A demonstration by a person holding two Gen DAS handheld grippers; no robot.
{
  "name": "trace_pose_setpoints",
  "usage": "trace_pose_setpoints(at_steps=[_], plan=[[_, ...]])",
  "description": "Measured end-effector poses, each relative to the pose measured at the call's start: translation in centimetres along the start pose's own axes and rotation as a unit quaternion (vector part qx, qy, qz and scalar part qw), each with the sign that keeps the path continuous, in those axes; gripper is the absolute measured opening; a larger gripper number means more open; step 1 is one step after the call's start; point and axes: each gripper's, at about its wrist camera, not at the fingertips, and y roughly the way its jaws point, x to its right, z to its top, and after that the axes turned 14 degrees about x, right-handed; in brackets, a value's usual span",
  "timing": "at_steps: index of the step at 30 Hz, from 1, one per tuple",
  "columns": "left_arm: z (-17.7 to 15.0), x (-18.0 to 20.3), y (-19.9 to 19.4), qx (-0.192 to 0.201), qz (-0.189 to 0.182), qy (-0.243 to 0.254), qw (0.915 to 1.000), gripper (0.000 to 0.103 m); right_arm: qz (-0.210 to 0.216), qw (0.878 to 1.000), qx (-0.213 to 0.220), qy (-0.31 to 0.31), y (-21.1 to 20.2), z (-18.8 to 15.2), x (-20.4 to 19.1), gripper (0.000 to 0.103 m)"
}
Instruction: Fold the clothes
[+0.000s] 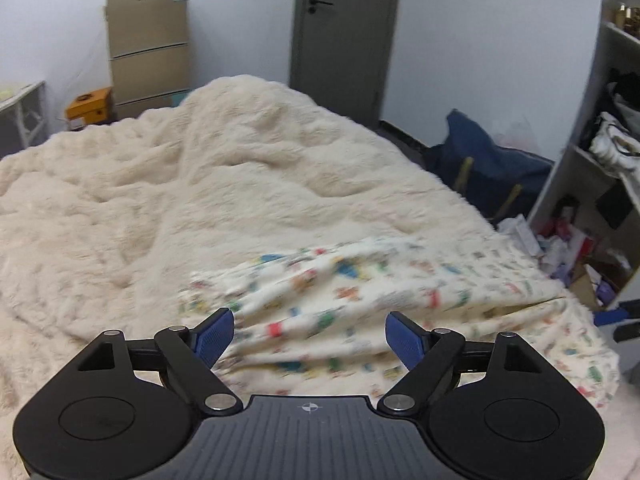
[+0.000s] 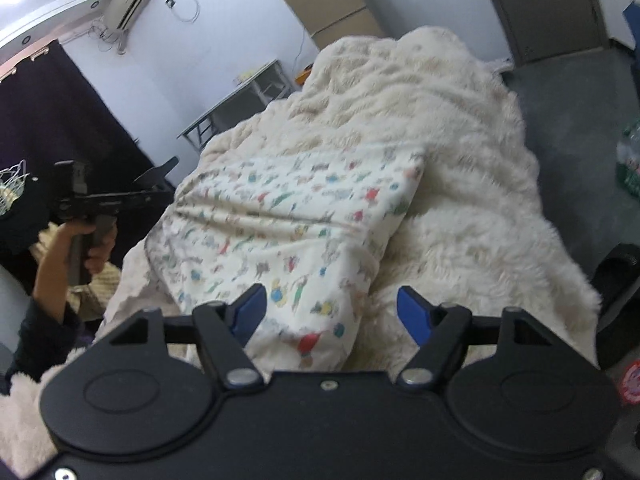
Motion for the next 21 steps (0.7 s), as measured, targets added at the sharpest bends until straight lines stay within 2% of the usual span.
trace_pose_setpoints(at_steps=[3,5,10,14,15,18,20,21], plan=[[-0.2,-3.4,-1.6,0.023,-0.016,-0.063,0.9976,0.079,0.005,1.000,-0.010,0.011,0.7,-0.4,0.1,0.071],[-0.5,-6.4,-2.6,0.032,-0.027,-0.114,0.9926,0.082,0.011,1.000,-0.014,0.024,1.2,-0.7,0.4,0.071],[-3.6,-12.5,-3.0,0.008,-0.061,-0.223,0.9729,0.085,0.020,0.997,-0.015,0.068,2.5,-1.4,1.6,0.071],[-8.7,-16.0,-1.8,-0.023,-0.097,-0.290,0.9518,0.086,0.033,0.992,-0.019,0.122,3.7,-2.2,3.2,0.072],[-9.8,-16.7,-1.5,-0.027,-0.108,-0.309,0.9446,0.086,0.035,0.990,-0.020,0.132,3.9,-2.5,3.5,0.073],[-12.5,-18.2,-1.0,-0.014,-0.185,-0.391,0.9014,0.086,0.048,0.986,-0.022,0.157,4.4,-3.0,4.2,0.073],[-13.3,-18.5,-0.9,-0.005,-0.208,-0.414,0.8861,0.084,0.057,0.983,-0.022,0.174,4.6,-3.1,4.6,0.074],[-13.4,-18.5,-0.8,-0.004,-0.213,-0.416,0.8840,0.084,0.060,0.982,-0.020,0.179,4.6,-3.2,4.7,0.074]])
